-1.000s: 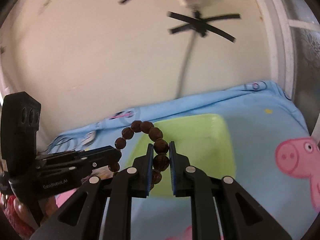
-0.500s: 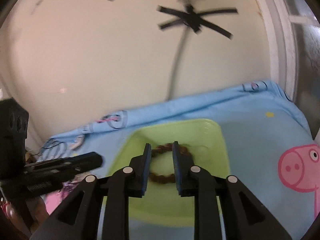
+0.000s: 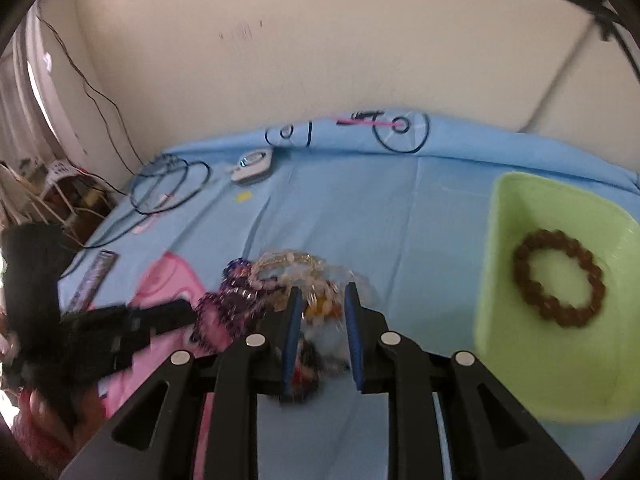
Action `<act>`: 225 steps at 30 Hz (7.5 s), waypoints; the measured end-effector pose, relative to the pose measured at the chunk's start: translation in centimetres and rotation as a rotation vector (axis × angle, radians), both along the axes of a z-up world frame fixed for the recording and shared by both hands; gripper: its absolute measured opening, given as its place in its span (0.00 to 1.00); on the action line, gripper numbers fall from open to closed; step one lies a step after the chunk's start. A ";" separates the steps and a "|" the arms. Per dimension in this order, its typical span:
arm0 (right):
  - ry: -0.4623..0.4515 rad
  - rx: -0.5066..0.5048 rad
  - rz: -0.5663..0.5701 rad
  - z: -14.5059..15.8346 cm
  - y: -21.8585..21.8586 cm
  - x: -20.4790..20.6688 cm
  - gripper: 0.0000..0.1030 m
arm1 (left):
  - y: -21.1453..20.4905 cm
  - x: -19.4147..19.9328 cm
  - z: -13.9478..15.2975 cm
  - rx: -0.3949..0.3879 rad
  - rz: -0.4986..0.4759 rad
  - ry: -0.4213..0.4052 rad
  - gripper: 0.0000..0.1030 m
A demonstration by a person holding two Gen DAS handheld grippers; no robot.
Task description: Organize jewelry
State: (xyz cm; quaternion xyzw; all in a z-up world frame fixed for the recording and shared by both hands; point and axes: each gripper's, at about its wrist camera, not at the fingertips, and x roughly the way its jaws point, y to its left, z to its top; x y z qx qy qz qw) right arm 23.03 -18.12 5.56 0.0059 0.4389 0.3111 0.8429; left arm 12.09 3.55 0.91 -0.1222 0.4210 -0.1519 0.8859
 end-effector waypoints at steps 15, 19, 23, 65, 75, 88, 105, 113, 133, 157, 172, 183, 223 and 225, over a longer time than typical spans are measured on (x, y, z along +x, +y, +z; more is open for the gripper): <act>0.042 0.070 0.180 -1.2 1.0 -10.5 0.00 | 4.3 -2.2 -0.7 -0.012 0.066 0.023 0.15; -0.067 0.024 0.061 1.5 -0.4 -7.7 0.23 | 5.7 -2.5 0.0 -0.066 0.101 -0.029 0.15; -0.040 -0.041 0.021 1.3 0.0 -2.9 0.35 | 6.5 -2.5 0.2 -0.091 0.125 -0.032 0.15; -0.432 0.114 0.067 20.7 -4.2 -7.6 0.00 | -7.3 -1.0 5.7 0.109 -0.219 -0.212 0.32; -0.556 0.137 -0.057 26.5 -10.2 -7.1 0.00 | -11.0 1.2 15.8 0.028 -0.328 -0.297 0.05; -0.427 0.172 -0.232 20.7 -19.4 -2.1 0.00 | -20.6 7.4 18.3 -0.001 -0.421 -0.210 0.05; 0.004 0.116 -0.271 2.4 -20.6 0.7 0.00 | -24.6 9.9 4.6 0.246 -0.433 0.200 0.35; -0.149 0.264 -0.273 9.6 -21.1 -2.6 0.20 | -13.8 6.9 14.0 0.073 -0.325 -0.025 0.37; 0.088 -0.052 0.019 0.3 2.4 3.0 0.14 | 4.4 2.3 0.0 -0.012 -0.018 0.040 0.43; -0.215 -0.012 0.065 12.7 0.2 -2.6 0.00 | 4.3 -2.1 8.3 -0.027 -0.032 -0.284 0.59; -0.253 0.185 0.101 18.5 -3.4 -7.8 0.00 | -1.9 -4.6 9.9 0.044 -0.226 -0.330 0.66; -0.288 0.212 0.090 19.3 -5.2 -9.1 0.00 | -5.9 -2.8 7.8 0.138 -0.323 -0.283 0.06; -0.047 0.117 0.125 2.6 -1.1 -9.0 0.21 | -2.6 -1.6 13.4 0.037 -0.280 -0.148 0.06; -0.048 0.088 0.126 1.9 -0.1 -8.3 0.21 | -2.8 -1.7 13.5 0.043 -0.284 -0.150 0.06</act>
